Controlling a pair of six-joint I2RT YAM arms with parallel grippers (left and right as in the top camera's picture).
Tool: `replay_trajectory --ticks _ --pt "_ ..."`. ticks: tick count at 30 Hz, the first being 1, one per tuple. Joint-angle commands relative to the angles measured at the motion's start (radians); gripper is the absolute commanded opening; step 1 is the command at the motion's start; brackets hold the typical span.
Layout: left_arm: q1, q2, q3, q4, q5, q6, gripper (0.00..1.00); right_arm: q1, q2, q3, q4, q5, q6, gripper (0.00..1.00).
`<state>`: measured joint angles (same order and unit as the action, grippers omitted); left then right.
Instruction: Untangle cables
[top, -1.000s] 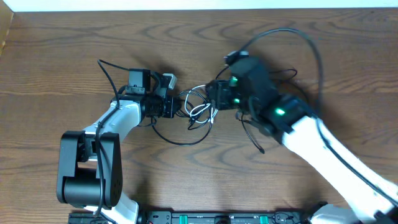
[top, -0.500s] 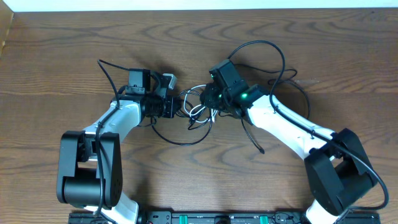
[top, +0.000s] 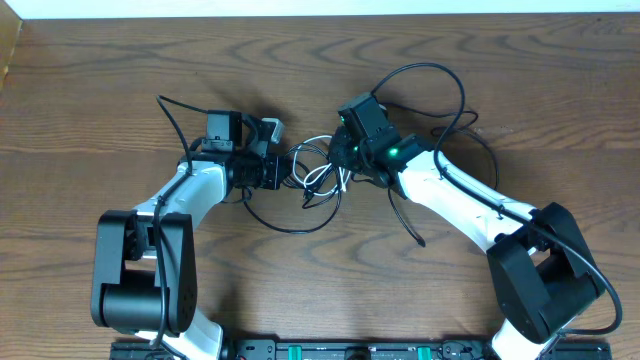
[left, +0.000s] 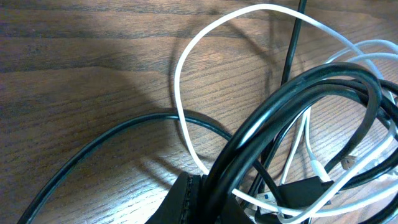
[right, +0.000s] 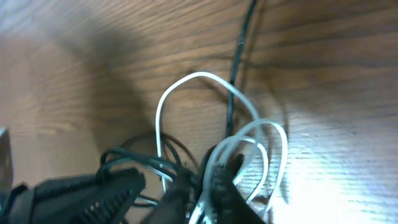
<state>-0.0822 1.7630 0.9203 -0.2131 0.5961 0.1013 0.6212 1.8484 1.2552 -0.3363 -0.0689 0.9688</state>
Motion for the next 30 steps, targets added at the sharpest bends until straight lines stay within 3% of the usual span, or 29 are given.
replay_trajectory --ticks 1,10,14,22,25,30 --pt "0.004 0.002 -0.006 -0.001 -0.002 -0.009 0.08 -0.002 0.011 0.006 -0.027 0.041 0.002 0.04" --pt "0.004 0.002 -0.006 -0.001 -0.002 -0.009 0.08 -0.005 0.011 0.006 -0.269 0.106 -0.186 0.01" --pt "0.004 0.002 -0.006 -0.001 -0.002 -0.009 0.08 -0.028 0.01 0.006 -0.415 0.239 -0.19 0.01" --pt "0.004 0.002 -0.006 -0.001 -0.002 -0.009 0.08 -0.14 -0.047 0.055 -0.61 0.234 -0.226 0.01" --pt "0.004 0.002 -0.006 -0.001 -0.002 -0.009 0.08 -0.156 -0.097 0.073 -0.632 0.18 -0.274 0.08" --pt "0.004 0.002 -0.006 0.0 -0.002 -0.009 0.08 -0.143 -0.188 0.076 -0.507 -0.114 -0.476 0.33"
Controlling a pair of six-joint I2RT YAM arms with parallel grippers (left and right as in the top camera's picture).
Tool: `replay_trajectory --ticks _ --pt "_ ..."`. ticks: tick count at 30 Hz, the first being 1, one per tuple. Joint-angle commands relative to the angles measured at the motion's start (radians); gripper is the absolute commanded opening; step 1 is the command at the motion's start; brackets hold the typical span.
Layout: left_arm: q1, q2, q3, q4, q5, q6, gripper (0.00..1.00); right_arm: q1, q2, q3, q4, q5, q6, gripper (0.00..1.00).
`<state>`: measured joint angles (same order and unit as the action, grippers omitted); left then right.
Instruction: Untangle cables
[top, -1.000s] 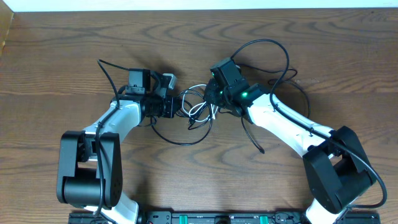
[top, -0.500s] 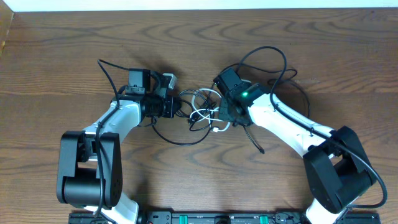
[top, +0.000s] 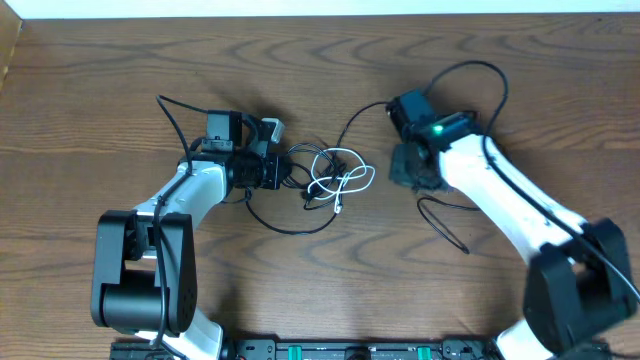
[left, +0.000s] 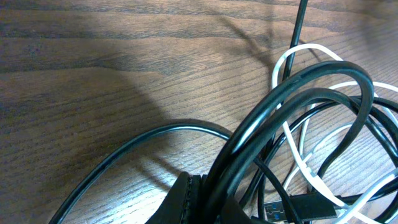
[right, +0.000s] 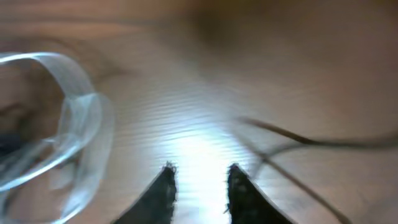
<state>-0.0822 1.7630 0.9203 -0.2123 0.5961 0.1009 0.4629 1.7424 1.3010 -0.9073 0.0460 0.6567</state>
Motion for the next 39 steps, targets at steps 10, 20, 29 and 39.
replay_trajectory --ticks 10,20,29,39 --pt "0.004 0.002 -0.006 -0.003 -0.002 -0.009 0.08 0.199 -0.013 0.031 0.392 -0.28 -0.08 0.36" --pt "0.004 0.002 -0.006 -0.002 -0.002 -0.009 0.08 0.212 0.197 0.031 0.407 -0.276 -0.078 0.31" --pt "0.004 0.002 -0.006 -0.002 -0.002 -0.009 0.08 0.163 0.197 0.031 0.266 -0.256 -0.097 0.33" --pt "0.004 0.002 -0.006 -0.003 -0.002 -0.009 0.08 0.145 0.199 0.03 0.255 -0.156 -0.035 0.39"
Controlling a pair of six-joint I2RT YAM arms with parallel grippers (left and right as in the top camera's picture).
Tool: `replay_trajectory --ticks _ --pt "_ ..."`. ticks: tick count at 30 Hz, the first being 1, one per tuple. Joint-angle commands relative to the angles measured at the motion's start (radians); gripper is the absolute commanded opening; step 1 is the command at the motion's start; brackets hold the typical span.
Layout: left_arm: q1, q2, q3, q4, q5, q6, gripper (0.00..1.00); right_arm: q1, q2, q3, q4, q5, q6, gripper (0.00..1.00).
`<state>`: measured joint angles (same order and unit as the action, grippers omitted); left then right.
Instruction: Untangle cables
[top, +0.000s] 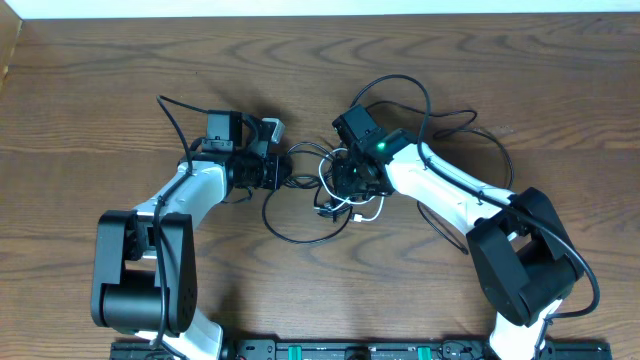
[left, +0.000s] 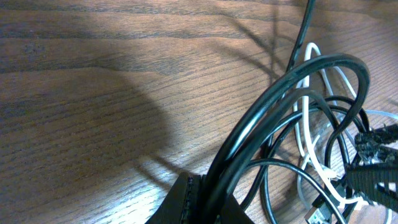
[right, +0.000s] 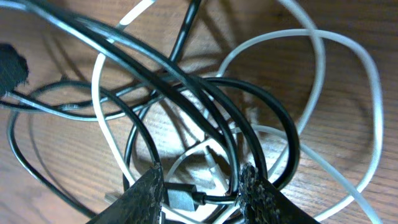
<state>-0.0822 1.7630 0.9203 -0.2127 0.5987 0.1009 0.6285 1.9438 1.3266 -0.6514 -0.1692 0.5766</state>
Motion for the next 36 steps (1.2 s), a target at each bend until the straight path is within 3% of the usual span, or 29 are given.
replay_trajectory --ticks 1,20,22,26,31,33,36 --pt "0.004 0.002 -0.006 -0.005 -0.005 -0.009 0.08 -0.024 -0.002 0.005 0.001 0.064 0.053 0.38" --pt "0.004 0.002 -0.006 -0.002 -0.004 -0.009 0.08 -0.067 -0.002 0.005 -0.012 -0.051 0.172 0.37" --pt "0.004 0.002 -0.006 -0.002 -0.005 -0.009 0.08 -0.072 -0.002 0.005 -0.01 -0.066 0.191 0.33" --pt "0.004 0.002 -0.006 -0.002 -0.004 -0.009 0.08 -0.109 -0.02 0.008 -0.011 -0.105 0.197 0.09" --pt "0.004 0.002 -0.006 -0.002 -0.004 -0.009 0.08 -0.17 -0.04 0.008 -0.012 -0.271 0.196 0.18" --pt "0.004 0.002 -0.006 -0.002 -0.004 -0.009 0.08 -0.179 -0.04 0.008 -0.03 -0.328 0.197 0.36" --pt "0.004 0.002 -0.006 -0.002 -0.005 -0.009 0.08 -0.166 -0.04 0.008 -0.034 -0.323 0.197 0.34"
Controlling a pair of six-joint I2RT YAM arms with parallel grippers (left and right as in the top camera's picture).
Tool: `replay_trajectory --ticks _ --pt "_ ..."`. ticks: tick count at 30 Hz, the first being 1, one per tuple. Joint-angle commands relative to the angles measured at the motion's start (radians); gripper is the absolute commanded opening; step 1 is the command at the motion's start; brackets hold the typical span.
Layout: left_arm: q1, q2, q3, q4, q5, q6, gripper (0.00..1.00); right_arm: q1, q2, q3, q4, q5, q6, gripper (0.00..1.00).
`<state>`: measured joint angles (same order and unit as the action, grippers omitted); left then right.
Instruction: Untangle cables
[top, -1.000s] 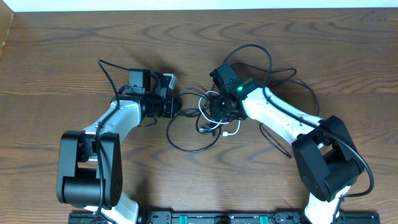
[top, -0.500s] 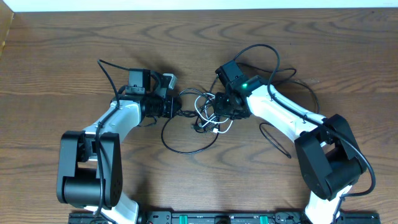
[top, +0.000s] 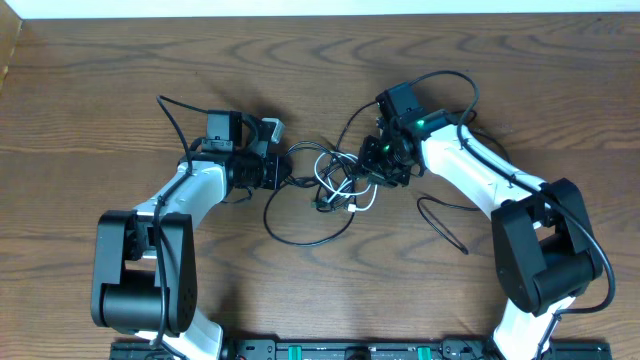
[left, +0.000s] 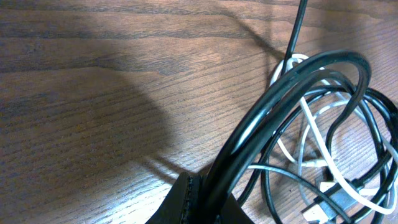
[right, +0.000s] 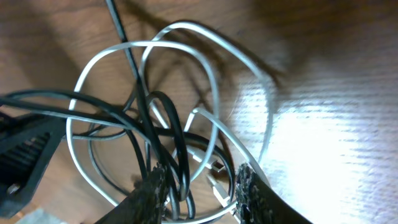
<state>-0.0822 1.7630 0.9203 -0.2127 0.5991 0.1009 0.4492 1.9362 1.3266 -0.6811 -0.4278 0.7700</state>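
A knot of black and white cables (top: 335, 185) lies at the table's middle. My left gripper (top: 280, 172) is at its left edge, shut on thick black cable loops (left: 292, 93) that rise from between its fingers (left: 185, 198). A white cable (left: 311, 134) and a USB plug (left: 323, 200) lie beyond them. My right gripper (top: 378, 162) is at the knot's right edge. In the right wrist view it (right: 199, 190) stands open, its fingers (right: 152, 186) straddling a black loop (right: 177, 140) and white loops (right: 149, 46).
The wood table (top: 100, 80) extends around the knot. One black cable curves out in front of the knot (top: 300, 228). A thin black cable end (top: 443, 222) lies right of it. Another black loop (top: 450, 80) arcs behind the right arm.
My right gripper has shifted from over the knot's middle to its right edge. The white loops have spread out a little, and the thin black cable end lies to the right again.
My left gripper stayed shut on the thick black loops throughout. My right gripper was first at the knot, its fingers close together among the cables. Then it stood well right of the knot. After that it was back over the middle, open, and now at the right edge.
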Motion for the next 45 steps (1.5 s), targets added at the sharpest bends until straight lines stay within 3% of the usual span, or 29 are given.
replay_trajectory --ticks 1,7,9,32,38,42,45 --pt "0.004 0.002 -0.006 -0.002 -0.005 -0.009 0.08 0.017 -0.033 0.008 -0.005 -0.055 0.004 0.33" --pt "0.004 0.002 -0.006 -0.002 -0.005 -0.009 0.08 0.02 -0.032 0.007 -0.005 0.068 0.021 0.3" --pt "0.004 0.002 -0.006 -0.002 -0.005 -0.009 0.08 0.01 -0.032 0.007 -0.005 0.131 0.091 0.36" --pt "0.004 0.002 -0.006 -0.002 -0.005 -0.009 0.08 0.011 -0.032 -0.043 0.006 0.146 0.444 0.36" --pt "0.004 0.002 -0.006 -0.002 -0.005 -0.01 0.08 0.024 -0.032 -0.145 0.196 0.145 0.532 0.29" --pt "0.004 0.002 -0.006 -0.002 -0.005 -0.013 0.08 0.046 -0.032 -0.219 0.406 0.09 0.531 0.31" --pt "0.004 0.002 -0.006 -0.002 -0.005 -0.013 0.08 0.054 -0.032 -0.236 0.46 0.085 0.531 0.32"
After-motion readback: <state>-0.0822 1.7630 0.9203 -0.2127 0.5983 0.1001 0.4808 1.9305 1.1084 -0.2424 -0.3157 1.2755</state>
